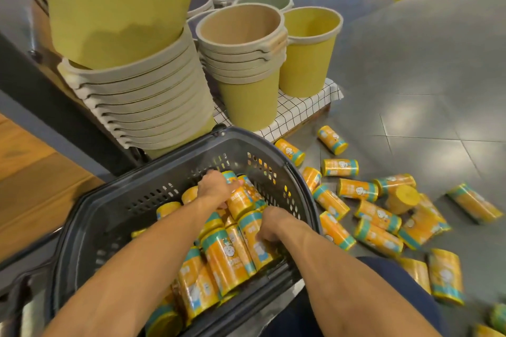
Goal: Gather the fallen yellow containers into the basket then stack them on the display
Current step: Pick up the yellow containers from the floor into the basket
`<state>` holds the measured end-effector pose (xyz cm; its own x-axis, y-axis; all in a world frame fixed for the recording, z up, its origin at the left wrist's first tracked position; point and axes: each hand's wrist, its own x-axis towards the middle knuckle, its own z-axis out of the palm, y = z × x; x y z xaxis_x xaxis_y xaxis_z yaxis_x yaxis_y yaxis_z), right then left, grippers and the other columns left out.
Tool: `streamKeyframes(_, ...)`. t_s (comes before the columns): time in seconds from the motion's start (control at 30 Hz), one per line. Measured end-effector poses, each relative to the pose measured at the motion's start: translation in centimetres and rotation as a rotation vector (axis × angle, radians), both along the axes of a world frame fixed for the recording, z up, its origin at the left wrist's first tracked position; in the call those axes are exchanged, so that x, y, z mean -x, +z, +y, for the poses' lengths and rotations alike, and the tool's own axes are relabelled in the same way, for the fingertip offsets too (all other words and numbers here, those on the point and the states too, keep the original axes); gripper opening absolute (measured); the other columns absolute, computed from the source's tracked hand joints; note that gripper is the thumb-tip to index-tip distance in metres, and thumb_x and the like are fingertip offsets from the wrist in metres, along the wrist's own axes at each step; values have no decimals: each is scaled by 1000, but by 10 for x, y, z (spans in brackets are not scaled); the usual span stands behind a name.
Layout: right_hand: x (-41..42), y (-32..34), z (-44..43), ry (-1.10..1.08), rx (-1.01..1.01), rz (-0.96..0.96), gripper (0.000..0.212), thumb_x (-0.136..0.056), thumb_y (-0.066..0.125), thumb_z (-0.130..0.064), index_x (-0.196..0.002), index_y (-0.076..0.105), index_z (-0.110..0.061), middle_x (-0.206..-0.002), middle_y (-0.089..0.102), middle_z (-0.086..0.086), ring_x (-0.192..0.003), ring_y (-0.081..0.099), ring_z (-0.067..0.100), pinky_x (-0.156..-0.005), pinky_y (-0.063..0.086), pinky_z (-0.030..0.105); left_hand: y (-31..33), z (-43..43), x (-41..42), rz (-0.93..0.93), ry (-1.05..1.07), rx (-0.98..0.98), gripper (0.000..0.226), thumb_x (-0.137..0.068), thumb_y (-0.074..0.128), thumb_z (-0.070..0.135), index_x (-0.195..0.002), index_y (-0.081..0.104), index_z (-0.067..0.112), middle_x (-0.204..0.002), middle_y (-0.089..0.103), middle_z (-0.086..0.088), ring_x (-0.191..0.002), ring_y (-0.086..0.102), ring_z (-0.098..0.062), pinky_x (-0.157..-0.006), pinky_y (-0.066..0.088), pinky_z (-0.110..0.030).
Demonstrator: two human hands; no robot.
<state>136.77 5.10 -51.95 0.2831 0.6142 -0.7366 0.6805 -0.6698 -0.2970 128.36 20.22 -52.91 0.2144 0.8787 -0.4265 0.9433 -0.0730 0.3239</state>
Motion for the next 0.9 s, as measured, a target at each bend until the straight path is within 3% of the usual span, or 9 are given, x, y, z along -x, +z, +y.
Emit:
streamKeyframes(0.1,-3,6,-3,-122,-67,35,60,-96,70,-36,-143,52,-5,-143,58,14,-129,58,32,-106,50,40,4,-2,3,12,-10,1,65,-85,76,58,-118,50,9,-99,64,-8,-65,73,-24,-44,54,-28)
streamKeyframes(0.2,-2,23,-5,-216,-197,59,52,-98,66,-35,-138,54,-6,-137,61,15,-125,60,32,-98,51,38,17,-3,4,9,-35,-34,62,-87,71,45,-133,49,7,-126,64,-14,-111,66,-35,-86,56,-40)
streamKeyframes(0.27,-2,42,-7,-256,-347,86,41,-96,66,-36,-126,59,-9,-126,65,13,-116,63,31,-92,52,38,31,-5,2,-104,-54,-10,57,-82,66,46,-128,57,13,-126,67,-11,-115,63,-33,-97,53,-43)
streamKeyframes(0.33,-12,68,-16,-301,-545,99,41,-95,66,-38,-127,62,-13,-123,68,8,-114,64,27,-93,51,35,53,-12,-4,-273,-71,-23,46,-86,66,44,-125,65,19,-124,68,-4,-116,62,-27,-102,50,-42)
streamKeyframes(0.5,-76,132,-76,-560,-944,79,33,-92,71,-40,-118,67,-21,-108,72,-7,-102,67,13,-92,53,35,118,-65,-39,-651,-223,-27,29,-96,64,38,-122,68,27,-115,70,7,-110,64,-15,-102,49,-39)
streamKeyframes(0.67,-132,129,-180,-839,-982,11,40,-91,73,-45,-121,67,-19,-114,72,0,-105,68,17,-95,53,37,143,-163,-103,-811,-453,92,25,-96,66,33,-120,69,25,-109,70,8,-104,63,-8,-84,44,-24)
streamKeyframes(0.73,-144,113,-229,-968,-990,-31,39,-91,74,-43,-121,66,-18,-114,72,3,-103,69,19,-90,53,36,140,-208,-128,-838,-556,143,33,-90,68,39,-119,69,24,-108,70,8,-104,64,-6,-87,46,-26)
streamKeyframes(0.9,-147,47,-355,-1292,-1016,-120,42,-89,78,-40,-121,67,-16,-112,71,3,-102,67,16,-84,53,27,91,-321,-179,-837,-844,307,24,-95,69,26,-117,67,17,-105,70,7,-98,64,-4,-90,47,-20)
